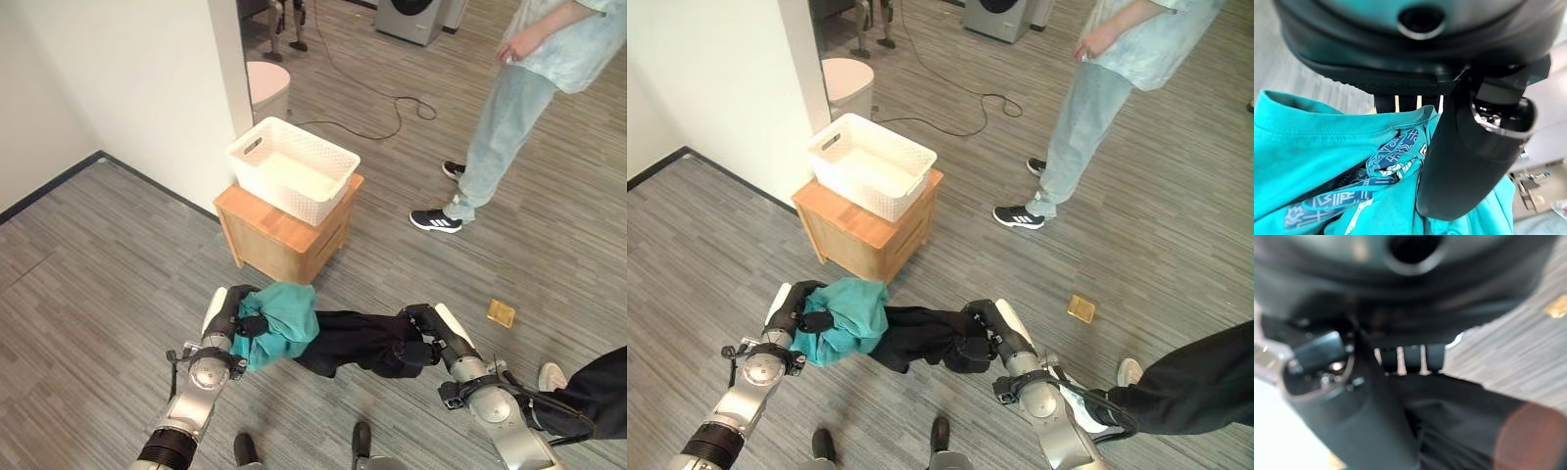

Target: Pick up bed clothes into laundry basket.

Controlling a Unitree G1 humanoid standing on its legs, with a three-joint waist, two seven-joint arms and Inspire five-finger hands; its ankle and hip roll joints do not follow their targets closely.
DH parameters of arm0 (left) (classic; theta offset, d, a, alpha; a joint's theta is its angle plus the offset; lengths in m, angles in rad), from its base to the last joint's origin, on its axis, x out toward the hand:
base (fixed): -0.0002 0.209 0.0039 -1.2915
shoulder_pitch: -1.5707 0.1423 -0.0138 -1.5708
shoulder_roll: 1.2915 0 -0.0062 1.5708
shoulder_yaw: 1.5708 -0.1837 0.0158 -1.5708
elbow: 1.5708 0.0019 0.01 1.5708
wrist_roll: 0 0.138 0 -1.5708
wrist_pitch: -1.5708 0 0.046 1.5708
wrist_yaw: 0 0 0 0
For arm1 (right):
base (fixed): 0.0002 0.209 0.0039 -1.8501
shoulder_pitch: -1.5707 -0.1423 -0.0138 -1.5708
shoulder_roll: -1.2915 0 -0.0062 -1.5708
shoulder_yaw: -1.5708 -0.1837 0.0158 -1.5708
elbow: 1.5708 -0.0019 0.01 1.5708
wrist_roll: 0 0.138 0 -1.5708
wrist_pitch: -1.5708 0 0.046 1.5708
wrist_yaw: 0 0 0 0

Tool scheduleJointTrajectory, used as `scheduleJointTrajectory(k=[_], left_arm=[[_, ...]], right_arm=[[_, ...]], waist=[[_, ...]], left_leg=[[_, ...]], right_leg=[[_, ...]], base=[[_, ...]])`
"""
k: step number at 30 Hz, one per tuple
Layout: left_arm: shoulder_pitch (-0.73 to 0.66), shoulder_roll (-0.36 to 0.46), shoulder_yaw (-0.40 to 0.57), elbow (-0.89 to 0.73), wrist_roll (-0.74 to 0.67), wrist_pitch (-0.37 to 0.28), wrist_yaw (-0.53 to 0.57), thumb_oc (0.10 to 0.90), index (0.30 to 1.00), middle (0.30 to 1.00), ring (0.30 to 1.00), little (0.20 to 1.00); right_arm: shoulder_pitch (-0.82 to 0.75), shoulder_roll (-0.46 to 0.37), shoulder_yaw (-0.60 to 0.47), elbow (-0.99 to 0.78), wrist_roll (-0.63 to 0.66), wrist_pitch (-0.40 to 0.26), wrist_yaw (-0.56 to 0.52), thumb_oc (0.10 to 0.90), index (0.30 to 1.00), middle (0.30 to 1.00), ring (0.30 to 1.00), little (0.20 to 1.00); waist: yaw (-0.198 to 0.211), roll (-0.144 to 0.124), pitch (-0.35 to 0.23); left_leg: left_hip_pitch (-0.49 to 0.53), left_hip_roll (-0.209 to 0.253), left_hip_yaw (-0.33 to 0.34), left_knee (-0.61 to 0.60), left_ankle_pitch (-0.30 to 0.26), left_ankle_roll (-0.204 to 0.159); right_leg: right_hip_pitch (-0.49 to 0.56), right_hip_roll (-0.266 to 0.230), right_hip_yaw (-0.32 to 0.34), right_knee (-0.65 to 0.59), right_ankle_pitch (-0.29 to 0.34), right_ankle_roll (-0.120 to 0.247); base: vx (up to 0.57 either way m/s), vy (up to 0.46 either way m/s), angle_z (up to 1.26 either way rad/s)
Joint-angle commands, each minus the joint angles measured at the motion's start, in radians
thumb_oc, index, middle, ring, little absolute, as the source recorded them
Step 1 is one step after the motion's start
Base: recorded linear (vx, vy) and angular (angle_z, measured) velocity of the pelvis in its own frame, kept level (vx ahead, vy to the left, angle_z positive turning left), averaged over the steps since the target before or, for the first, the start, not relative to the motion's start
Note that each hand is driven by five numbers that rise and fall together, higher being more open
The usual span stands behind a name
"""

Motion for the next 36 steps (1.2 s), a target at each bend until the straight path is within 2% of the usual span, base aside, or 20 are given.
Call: scheduleJointTrajectory(k=[1,2,7,13,15,16,18,19,21,22,23,24,26,28,30,31,32,34,35,36], left_arm=[[-0.091,0.069,0.036,-0.066,-0.023,-0.114,0.03,0.4,0.3,0.3,0.3,0.3],[0.085,-0.003,0.124,0.211,-0.223,-0.112,0.028,0.4,0.3,0.3,0.3,0.3],[0.056,0.029,0.136,0.184,-0.135,-0.112,0.083,0.4,0.3,0.3,0.3,0.3],[-0.009,0.169,0.155,0.085,-0.018,-0.16,0.106,0.4,0.3,0.3,0.3,0.3],[-0.02,0.186,0.154,0.074,-0.015,-0.167,0.106,0.4,0.3,0.3,0.3,0.3],[-0.034,0.204,0.167,0.034,-0.023,-0.172,0.112,0.4,0.3,0.3,0.3,0.3],[-0.036,0.198,0.176,0.007,-0.048,-0.177,0.12,0.4,0.3,0.3,0.3,0.3],[-0.037,0.197,0.178,-0.002,-0.056,-0.178,0.125,0.4,0.3,0.3,0.3,0.3],[-0.034,0.19,0.179,-0.013,-0.054,-0.181,0.123,0.4,0.3,0.3,0.3,0.3],[-0.022,0.179,0.181,-0.021,-0.056,-0.185,0.116,0.4,0.3,0.3,0.3,0.3],[-0.021,0.178,0.182,-0.022,-0.056,-0.185,0.116,0.4,0.3,0.3,0.3,0.3],[-0.012,0.169,0.18,-0.024,-0.057,-0.189,0.111,0.4,0.3,0.3,0.3,0.3],[-0.002,0.157,0.181,-0.023,-0.055,-0.19,0.107,0.4,0.3,0.3,0.3,0.3],[-0.008,0.144,0.177,-0.01,-0.054,-0.189,0.108,0.4,0.3,0.3,0.3,0.3],[-0.015,0.139,0.167,0.0,-0.051,-0.195,0.104,0.4,0.3,0.3,0.3,0.3],[-0.001,0.12,0.149,0.008,-0.039,-0.198,0.107,0.4,0.3,0.3,0.3,0.3],[0.015,0.107,0.145,0.0,-0.041,-0.2,0.1,0.4,0.3,0.3,0.3,0.3],[0.042,0.091,0.134,-0.011,-0.054,-0.202,0.095,0.4,0.3,0.3,0.3,0.3],[0.044,0.086,0.132,-0.017,-0.058,-0.2,0.097,0.4,0.3,0.3,0.3,0.3],[0.054,0.086,0.131,-0.019,-0.055,-0.2,0.1,0.4,0.3,0.3,0.3,0.3]], right_arm=[[-0.052,0.025,-0.044,-0.061,0.042,-0.084,-0.035,0.4,0.3,0.3,0.3,0.3],[-0.063,0.171,-0.188,0.611,0.375,-0.066,-0.078,0.4,0.3,0.3,0.3,0.3],[-0.073,0.147,-0.202,0.562,0.318,-0.058,-0.113,0.4,0.3,0.3,0.3,0.3],[-0.182,-0.022,-0.231,0.403,0.238,-0.109,-0.162,0.4,0.3,0.3,0.3,0.3],[-0.203,-0.052,-0.23,0.384,0.22,-0.116,-0.167,0.4,0.3,0.3,0.3,0.3],[-0.245,-0.111,-0.224,0.299,0.173,-0.117,-0.173,0.4,0.3,0.3,0.3,0.3],[-0.302,-0.154,-0.215,0.251,0.15,-0.119,-0.188,0.4,0.3,0.3,0.3,0.3],[-0.329,-0.173,-0.209,0.221,0.137,-0.121,-0.192,0.4,0.3,0.3,0.3,0.3],[-0.351,-0.189,-0.209,0.203,0.121,-0.117,-0.197,0.4,0.3,0.3,0.3,0.3],[-0.376,-0.208,-0.221,0.169,0.114,-0.122,-0.206,0.4,0.3,0.3,0.3,0.3],[-0.376,-0.208,-0.221,0.168,0.113,-0.121,-0.205,0.4,0.3,0.3,0.3,0.3],[-0.39,-0.219,-0.226,0.144,0.111,-0.127,-0.209,0.4,0.3,0.3,0.3,0.3],[-0.392,-0.246,-0.243,0.08,0.088,-0.135,-0.222,0.4,0.3,0.3,0.3,0.3],[-0.388,-0.272,-0.269,0.012,0.061,-0.141,-0.235,0.4,0.3,0.3,0.3,0.3],[-0.38,-0.291,-0.282,-0.03,0.047,-0.142,-0.229,0.4,0.3,0.3,0.3,0.3],[-0.402,-0.337,-0.285,-0.059,0.035,-0.154,-0.239,0.4,0.3,0.3,0.3,0.3],[-0.441,-0.363,-0.271,-0.071,0.039,-0.157,-0.241,0.4,0.3,0.3,0.3,0.3],[-0.53,-0.409,-0.231,-0.066,0.048,-0.164,-0.257,0.4,0.3,0.3,0.3,0.3],[-0.583,-0.432,-0.21,-0.057,0.059,-0.161,-0.266,0.4,0.3,0.3,0.3,0.3],[-0.632,-0.46,-0.192,-0.054,0.062,-0.158,-0.273,0.4,0.3,0.3,0.3,0.3]], waist=[[0.041,-0.028,-0.097],[0.026,-0.011,-0.076],[0.013,-0.017,-0.08],[0.029,-0.016,-0.091],[0.032,-0.02,-0.096],[0.043,-0.01,-0.08],[0.044,0.002,-0.047],[0.04,0.009,-0.038],[0.031,0.016,-0.03],[0.021,0.011,-0.032],[0.017,0.015,-0.034],[0.011,0.006,-0.037],[-0.012,0.006,-0.051],[-0.025,-0.006,-0.064],[-0.031,-0.01,-0.077],[-0.031,-0.009,-0.11],[-0.026,-0.005,-0.109],[-0.002,-0.002,-0.098],[0.01,-0.016,-0.078],[0.024,-0.032,-0.064]], left_leg=[[0.031,-0.058,-0.026,0.001,-0.064,0.009],[-0.004,-0.084,-0.151,0.001,-0.119,0.025],[0.008,-0.11,-0.173,0.001,-0.123,0.04],[0.051,-0.129,-0.173,0.001,-0.156,0.049],[0.048,-0.134,-0.17,0.001,-0.153,0.053],[0.069,-0.134,-0.161,0.001,-0.165,0.066],[0.102,-0.128,-0.157,0.001,-0.168,0.075],[0.111,-0.123,-0.154,0.001,-0.167,0.076],[0.124,-0.119,-0.156,0.001,-0.178,0.075],[0.139,-0.129,-0.165,0.001,-0.194,0.072],[0.138,-0.125,-0.168,0.001,-0.196,0.071],[0.143,-0.131,-0.176,0.001,-0.202,0.065],[0.159,-0.106,-0.192,0.001,-0.223,0.035],[0.169,-0.075,-0.195,0.001,-0.232,0.004],[0.17,-0.062,-0.201,0.001,-0.247,-0.008],[0.213,-0.025,-0.205,0.005,-0.252,-0.027],[0.196,-0.001,-0.209,0.083,-0.225,-0.043],[0.102,0.045,-0.229,0.328,-0.093,-0.075],[0.014,0.042,-0.269,0.496,-0.005,-0.092],[-0.034,0.041,-0.285,0.616,0.03,-0.094]], right_leg=[[0.059,-0.088,-0.066,0.014,0.005,0.092],[-0.057,-0.125,0.005,0.134,0.036,0.111],[-0.082,-0.145,0.035,0.122,0.124,0.125],[-0.058,-0.155,0.049,0.085,0.127,0.134],[-0.069,-0.161,0.043,0.094,0.13,0.136],[-0.098,-0.17,0.03,0.217,0.128,0.138],[-0.169,-0.184,0.017,0.373,0.204,0.141],[-0.202,-0.189,-0.002,0.413,0.222,0.141],[-0.239,-0.193,-0.025,0.442,0.214,0.141],[-0.271,-0.188,-0.059,0.377,0.176,0.141],[-0.267,-0.186,-0.064,0.374,0.173,0.141],[-0.276,-0.173,-0.083,0.316,0.153,0.137],[-0.287,-0.148,-0.13,0.182,0.154,0.136],[-0.294,-0.148,-0.133,0.135,0.171,0.14],[-0.271,-0.134,-0.125,0.09,0.143,0.135],[-0.213,-0.087,-0.096,0.057,0.113,0.111],[-0.183,-0.071,-0.097,0.048,0.102,0.092],[-0.1,-0.025,-0.094,0.026,0.063,0.039],[-0.07,-0.022,-0.1,0.018,0.049,0.006],[-0.044,-0.013,-0.097,0.013,0.031,-0.015]], base=[[0.03,-0.014,0.05],[-0.01,0.006,0.05],[-0.02,-0.015,0.12],[0.02,0.012,0.02],[0.0,0.03,-0.06],[0.04,0.052,-0.11],[0.03,0.054,-0.33],[0.01,0.038,-0.42],[0.13,0.008,-0.24],[0.22,-0.02,-0.03],[0.26,-0.081,0.14],[0.22,-0.112,0.28],[0.31,-0.199,0.36],[0.24,-0.237,0.55],[0.22,-0.189,0.43],[0.3,-0.23,0.36],[0.37,-0.306,0.32],[0.14,-0.278,0.01],[0.09,-0.339,-0.15],[0.09,-0.332,-0.28]])
